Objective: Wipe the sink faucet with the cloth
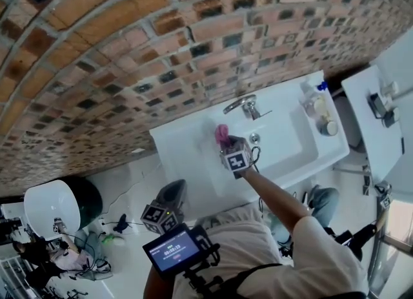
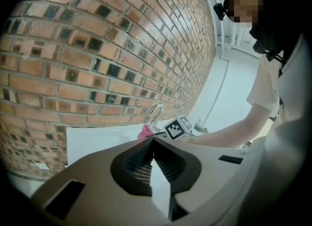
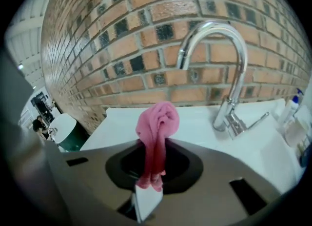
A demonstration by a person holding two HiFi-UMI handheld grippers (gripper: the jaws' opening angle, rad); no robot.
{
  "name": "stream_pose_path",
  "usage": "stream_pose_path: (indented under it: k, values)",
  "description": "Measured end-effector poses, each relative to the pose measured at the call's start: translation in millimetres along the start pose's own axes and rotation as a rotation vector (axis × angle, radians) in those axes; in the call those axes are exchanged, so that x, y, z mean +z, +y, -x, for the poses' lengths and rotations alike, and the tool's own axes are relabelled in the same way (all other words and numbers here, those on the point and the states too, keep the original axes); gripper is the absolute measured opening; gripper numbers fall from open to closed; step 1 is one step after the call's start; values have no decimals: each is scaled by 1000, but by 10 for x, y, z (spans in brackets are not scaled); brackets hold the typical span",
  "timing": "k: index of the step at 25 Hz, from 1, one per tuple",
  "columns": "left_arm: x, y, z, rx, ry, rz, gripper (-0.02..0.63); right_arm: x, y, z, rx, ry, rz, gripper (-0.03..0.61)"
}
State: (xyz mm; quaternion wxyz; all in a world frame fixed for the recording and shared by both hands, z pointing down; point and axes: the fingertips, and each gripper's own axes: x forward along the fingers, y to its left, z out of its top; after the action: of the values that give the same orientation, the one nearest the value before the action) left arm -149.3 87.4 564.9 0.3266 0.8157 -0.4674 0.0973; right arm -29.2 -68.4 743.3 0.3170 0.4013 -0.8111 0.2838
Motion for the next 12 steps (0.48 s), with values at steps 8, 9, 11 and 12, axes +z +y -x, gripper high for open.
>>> stream_pose_path:
  k: [8, 9, 11, 12]
  values:
    - [-31, 1, -132, -14, 19, 4, -15, 32, -529, 34, -104, -59, -114, 72]
    - [-38, 6, -148, -17, 20, 1, -14, 66, -579, 7, -109, -64, -136, 72]
    - [-48, 8, -175, -21, 24, -5, -15, 117, -677, -75, -127, -69, -179, 72]
    - [-57, 13, -182, -22, 27, -8, -15, 133, -729, -140, -145, -66, -195, 72]
